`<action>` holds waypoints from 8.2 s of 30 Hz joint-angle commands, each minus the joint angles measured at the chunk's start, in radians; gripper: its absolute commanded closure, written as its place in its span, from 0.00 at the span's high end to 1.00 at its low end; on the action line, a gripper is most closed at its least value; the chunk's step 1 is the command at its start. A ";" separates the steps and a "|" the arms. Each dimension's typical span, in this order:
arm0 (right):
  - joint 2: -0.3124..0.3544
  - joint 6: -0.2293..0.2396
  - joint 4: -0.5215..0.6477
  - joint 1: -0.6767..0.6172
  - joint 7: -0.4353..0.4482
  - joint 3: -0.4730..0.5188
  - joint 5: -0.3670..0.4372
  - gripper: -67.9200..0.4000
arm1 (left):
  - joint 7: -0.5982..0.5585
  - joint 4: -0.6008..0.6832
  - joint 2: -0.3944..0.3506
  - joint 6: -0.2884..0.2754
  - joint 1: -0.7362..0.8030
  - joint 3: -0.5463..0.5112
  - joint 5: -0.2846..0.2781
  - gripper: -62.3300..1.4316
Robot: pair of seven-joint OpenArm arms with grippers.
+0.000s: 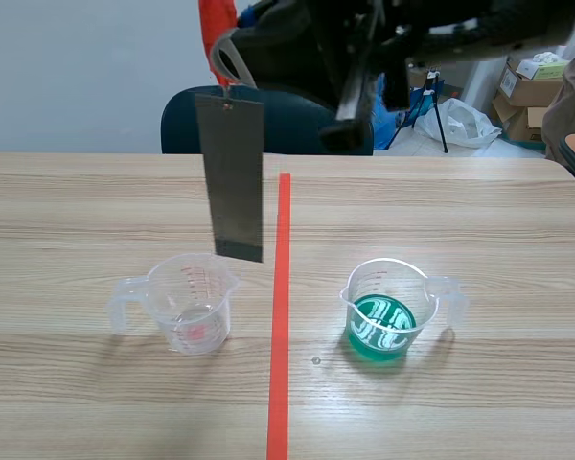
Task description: Do the redox reaction experiment
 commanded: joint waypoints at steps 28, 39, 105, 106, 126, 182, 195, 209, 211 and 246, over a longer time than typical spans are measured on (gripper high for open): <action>0.428 0.087 0.042 -0.393 0.277 0.424 0.098 0.02 | -0.014 0.004 0.002 -0.003 0.001 0.000 -0.014 1.00; 0.428 0.091 -0.049 -0.428 0.334 0.475 0.098 0.02 | -0.014 0.004 0.002 -0.003 0.001 0.000 -0.014 1.00; 0.428 0.116 -0.074 -0.497 0.362 0.494 0.053 0.02 | -0.014 0.004 0.002 -0.003 0.001 0.000 -0.014 1.00; 0.428 0.116 -0.074 -0.497 0.362 0.494 0.053 0.02 | -0.014 0.004 0.002 -0.003 0.001 0.000 -0.014 1.00; 0.428 0.116 -0.092 -0.497 0.393 0.494 0.061 0.02 | -0.014 0.004 0.002 -0.003 0.001 0.000 -0.014 1.00; 0.428 0.116 -0.092 -0.497 0.400 0.494 0.064 0.02 | -0.014 0.004 0.002 -0.003 0.001 0.000 -0.014 1.00; 0.428 0.116 -0.092 -0.497 0.403 0.494 0.064 0.02 | -0.014 0.004 -0.011 -0.010 0.001 0.000 -0.014 1.00; 0.428 0.116 -0.092 -0.497 0.407 0.494 0.064 0.02 | 0.013 0.002 -0.166 -0.018 -0.072 0.105 -0.029 1.00; 0.428 0.116 -0.092 -0.497 0.407 0.494 0.064 0.02 | 0.012 0.002 -0.188 -0.019 -0.091 0.122 -0.029 1.00; 0.428 0.116 -0.092 -0.497 0.406 0.494 0.064 0.02 | 0.359 -0.225 -0.331 -0.071 -1.068 0.914 -0.177 0.44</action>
